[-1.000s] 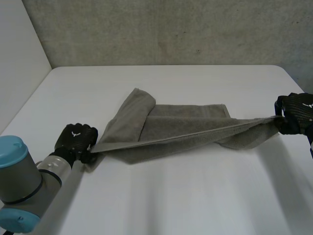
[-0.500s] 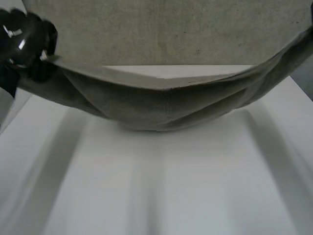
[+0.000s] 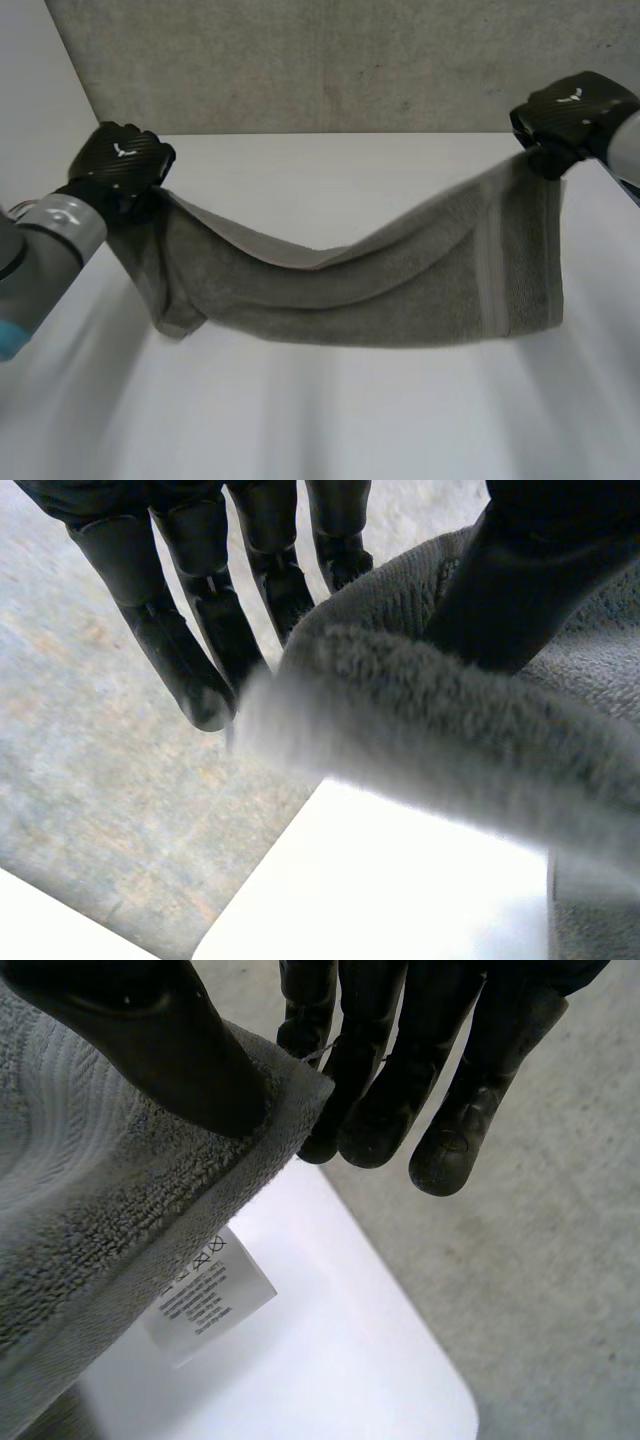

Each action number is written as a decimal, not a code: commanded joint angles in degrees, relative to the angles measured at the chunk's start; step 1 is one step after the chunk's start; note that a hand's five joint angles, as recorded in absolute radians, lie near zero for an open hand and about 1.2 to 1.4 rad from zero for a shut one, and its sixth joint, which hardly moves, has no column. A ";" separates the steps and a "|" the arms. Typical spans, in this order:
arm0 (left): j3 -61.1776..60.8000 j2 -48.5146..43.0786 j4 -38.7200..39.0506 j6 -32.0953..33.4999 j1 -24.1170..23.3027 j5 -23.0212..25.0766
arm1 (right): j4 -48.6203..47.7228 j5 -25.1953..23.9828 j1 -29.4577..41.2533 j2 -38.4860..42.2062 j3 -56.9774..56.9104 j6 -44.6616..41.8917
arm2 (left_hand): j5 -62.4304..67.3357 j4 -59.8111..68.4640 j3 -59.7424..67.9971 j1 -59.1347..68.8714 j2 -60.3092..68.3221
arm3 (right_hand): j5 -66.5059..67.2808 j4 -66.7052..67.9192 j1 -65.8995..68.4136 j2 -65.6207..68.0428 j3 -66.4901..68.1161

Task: Fold the towel.

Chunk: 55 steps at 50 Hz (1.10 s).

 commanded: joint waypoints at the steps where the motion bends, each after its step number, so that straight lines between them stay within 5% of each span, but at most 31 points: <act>1: 16.31 -10.10 0.49 2.53 -0.35 -0.79 | -11.04 1.24 2.92 5.98 -8.00 1.27 | 1.59 2.18 1.02 2.51 2.31 | 2.20 3.19 3.86 3.16 3.03; 6: 29.15 -10.03 5.56 1.22 -1.92 -5.25 | -32.17 5.35 4.50 4.06 -15.55 7.05 | 1.59 2.18 1.02 2.51 2.31 | 2.20 3.19 3.86 3.16 3.03; 10: 33.94 -7.74 10.68 -2.13 -3.42 -6.86 | -36.78 5.72 4.06 0.20 -16.96 12.85 | 1.59 2.18 1.02 2.51 2.31 | 2.20 3.19 3.86 3.16 3.03; 15: 33.68 -2.38 14.03 -13.18 -3.07 -5.19 | -30.11 0.09 2.92 -0.35 -18.20 16.83 | 1.59 2.18 1.02 2.51 2.31 | 2.20 3.19 3.86 3.16 3.03; 19: 28.52 -1.85 14.64 -14.87 -2.64 -4.92 | -23.19 -4.38 3.18 1.67 -16.71 15.43 | 1.59 2.18 1.02 2.51 2.31 | 2.20 3.19 3.86 3.16 3.03; 34: -9.63 -2.28 24.04 -4.34 4.48 7.46 | -19.04 -5.88 0.10 2.29 6.24 -3.47 | 1.59 2.18 1.02 2.51 2.31 | 2.20 3.19 3.86 3.16 3.03; 40: -13.61 -4.66 24.92 -1.34 4.75 7.03 | -20.79 -7.28 -0.77 -0.33 15.97 -3.39 | 1.59 2.18 1.02 2.51 2.31 | 2.20 3.19 3.86 3.16 3.03; 42: -13.79 -5.27 24.92 -1.51 4.84 4.93 | -21.59 -7.90 -0.77 -2.72 18.36 -3.04 | -27.48 -26.89 -28.05 -26.56 -26.76 | 2.20 3.19 3.86 3.16 3.03; 45: -13.18 -5.45 24.92 -1.78 4.66 2.21 | -23.86 -9.48 -0.77 -7.62 23.26 -1.72 | -45.25 -44.65 -45.82 -44.32 -44.52 | 2.20 3.19 3.86 3.16 3.03; 55: -10.02 -9.40 24.92 -8.53 -2.00 -0.97 | -25.89 -10.01 -0.34 -21.86 28.30 4.24 | -52.55 -51.96 -53.12 -51.63 -51.83 | 2.20 3.19 3.86 3.16 3.03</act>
